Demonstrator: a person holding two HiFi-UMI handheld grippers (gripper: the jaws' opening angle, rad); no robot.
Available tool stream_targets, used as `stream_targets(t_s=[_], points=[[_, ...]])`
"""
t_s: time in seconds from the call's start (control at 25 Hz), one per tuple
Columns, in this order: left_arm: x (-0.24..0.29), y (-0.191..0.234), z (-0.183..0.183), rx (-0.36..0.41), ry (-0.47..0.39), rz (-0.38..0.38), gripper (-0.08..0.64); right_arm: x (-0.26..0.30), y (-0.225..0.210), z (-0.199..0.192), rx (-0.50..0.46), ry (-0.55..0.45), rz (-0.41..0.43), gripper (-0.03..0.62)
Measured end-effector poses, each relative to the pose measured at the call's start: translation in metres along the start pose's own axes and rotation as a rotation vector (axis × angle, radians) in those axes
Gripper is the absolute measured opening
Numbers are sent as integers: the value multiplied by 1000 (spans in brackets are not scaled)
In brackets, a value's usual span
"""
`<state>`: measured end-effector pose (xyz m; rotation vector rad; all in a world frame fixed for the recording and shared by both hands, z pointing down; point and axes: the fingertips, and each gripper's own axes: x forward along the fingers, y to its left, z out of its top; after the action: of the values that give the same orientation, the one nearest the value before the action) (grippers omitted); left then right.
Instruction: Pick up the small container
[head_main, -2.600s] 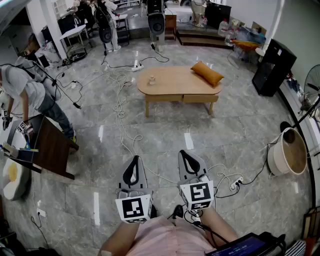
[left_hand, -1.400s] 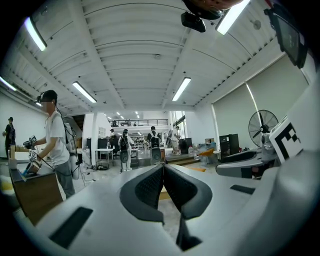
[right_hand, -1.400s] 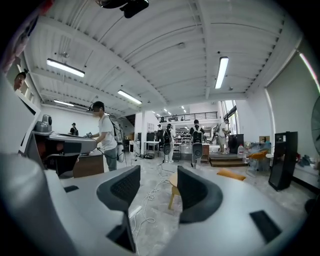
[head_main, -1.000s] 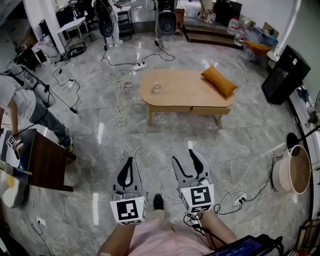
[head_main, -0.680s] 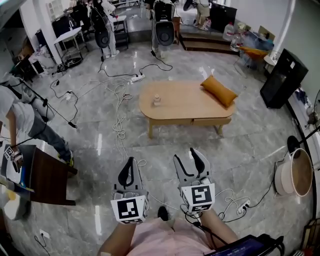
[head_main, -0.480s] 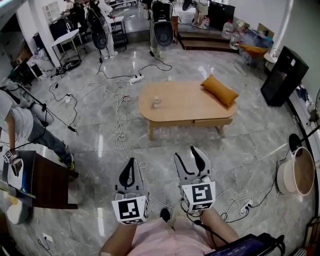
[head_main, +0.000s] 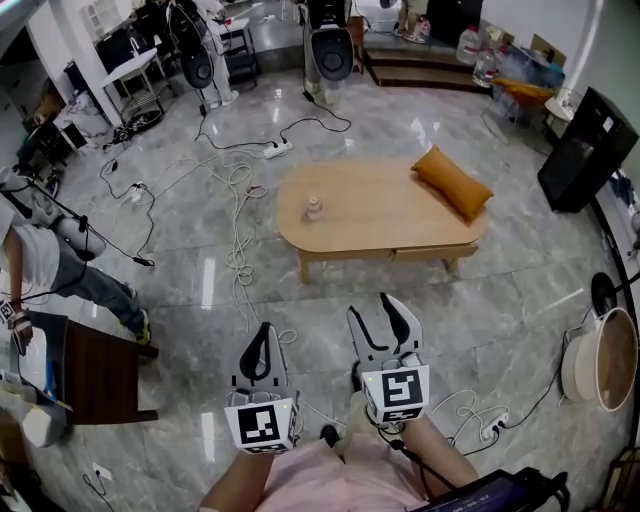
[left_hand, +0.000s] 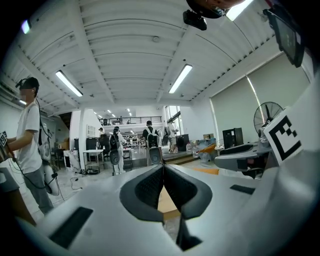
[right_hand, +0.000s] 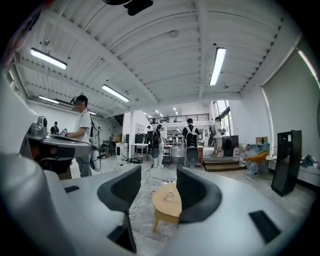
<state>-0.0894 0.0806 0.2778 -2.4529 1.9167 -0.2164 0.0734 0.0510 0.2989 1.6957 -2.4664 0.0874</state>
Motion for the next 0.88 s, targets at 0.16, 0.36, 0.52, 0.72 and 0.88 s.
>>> stream_targets(t_s=[0.16,0.36,0.52,0.72,0.88], points=[[52,-6,6,9,16,16,14,44,-37,4,7,8,16,221],[119,-20,20,15,25,20,14,92,-81,16,10,6,33,216],[156,-27,38,13,3,16,14,122,-105,30,-5,-2,44,215],[182,-18,44,13,-8,38,14,152,-120,38,-10,-15,52,215],[198,-4,34,2,9,60,14,176,-120,30,-15,8,66,215]])
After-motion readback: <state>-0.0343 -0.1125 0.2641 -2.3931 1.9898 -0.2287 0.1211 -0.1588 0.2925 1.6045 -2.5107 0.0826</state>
